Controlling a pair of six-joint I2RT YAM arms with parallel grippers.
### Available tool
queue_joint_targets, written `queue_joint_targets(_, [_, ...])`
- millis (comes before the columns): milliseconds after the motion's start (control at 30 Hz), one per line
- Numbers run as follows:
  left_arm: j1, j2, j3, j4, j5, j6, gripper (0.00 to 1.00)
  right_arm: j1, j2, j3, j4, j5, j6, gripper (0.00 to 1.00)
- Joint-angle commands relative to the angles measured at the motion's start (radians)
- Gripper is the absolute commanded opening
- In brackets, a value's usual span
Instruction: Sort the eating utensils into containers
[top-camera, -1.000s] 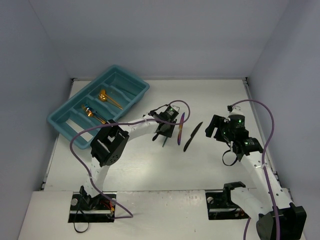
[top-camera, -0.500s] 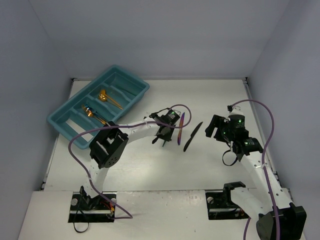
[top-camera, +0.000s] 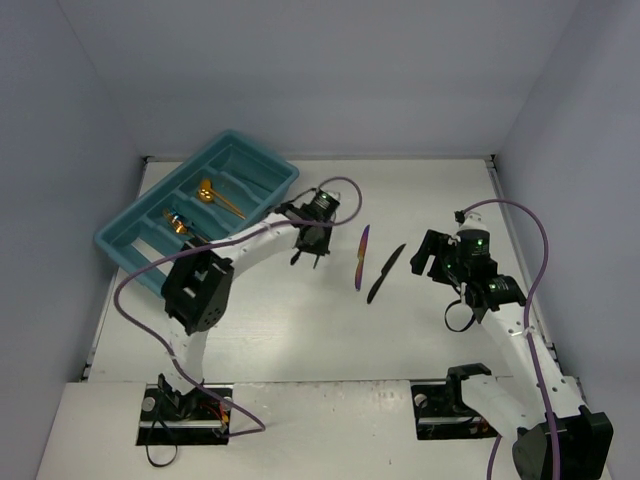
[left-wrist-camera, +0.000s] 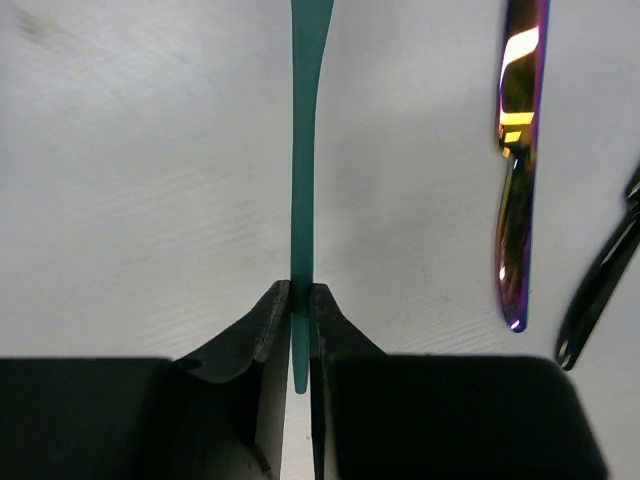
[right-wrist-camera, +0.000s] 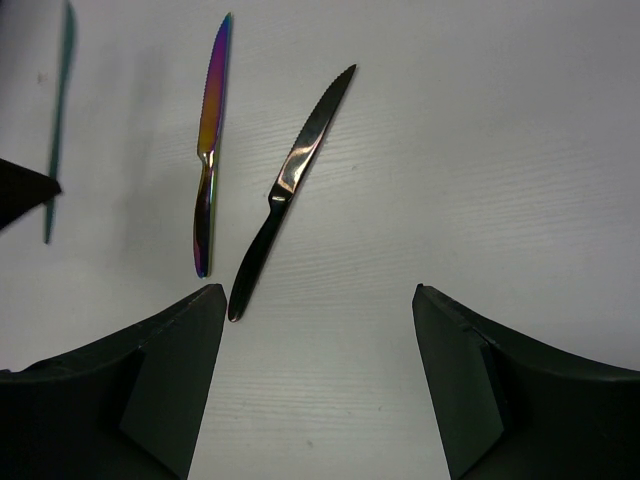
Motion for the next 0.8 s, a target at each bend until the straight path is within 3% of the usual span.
queue_joint_targets(0, [0.144,-0.247,0.000,0.191,-0.006,-0.109,0.00,0.000,0.001,-0.002,0.037,0.009,0.004,0.73])
queue_joint_targets(133, [0.277,-0.306,-0.065,0.384,-0.093,-0.246,0.00,-0.001,0.011,-0.003,0.039,0.005,0.003,0.73])
queue_joint_targets(300, [0.416,-0.224,-0.019,0.457,-0.099,-0.468,0.00,0.001,0.014,-0.003,0.039,0.004,0.001,0.73])
queue_joint_targets(600, [0.467,-0.020,0.149,0.510,-0.137,-0.641,0.00,0.002,0.012,-0.004,0.039,-0.014,0.000,0.73])
queue_joint_targets(767, [0.473,0.032,0.227,0.461,-0.186,-0.626,0.15,0.002,0.010,-0.004,0.040,-0.017,0.000,0.73])
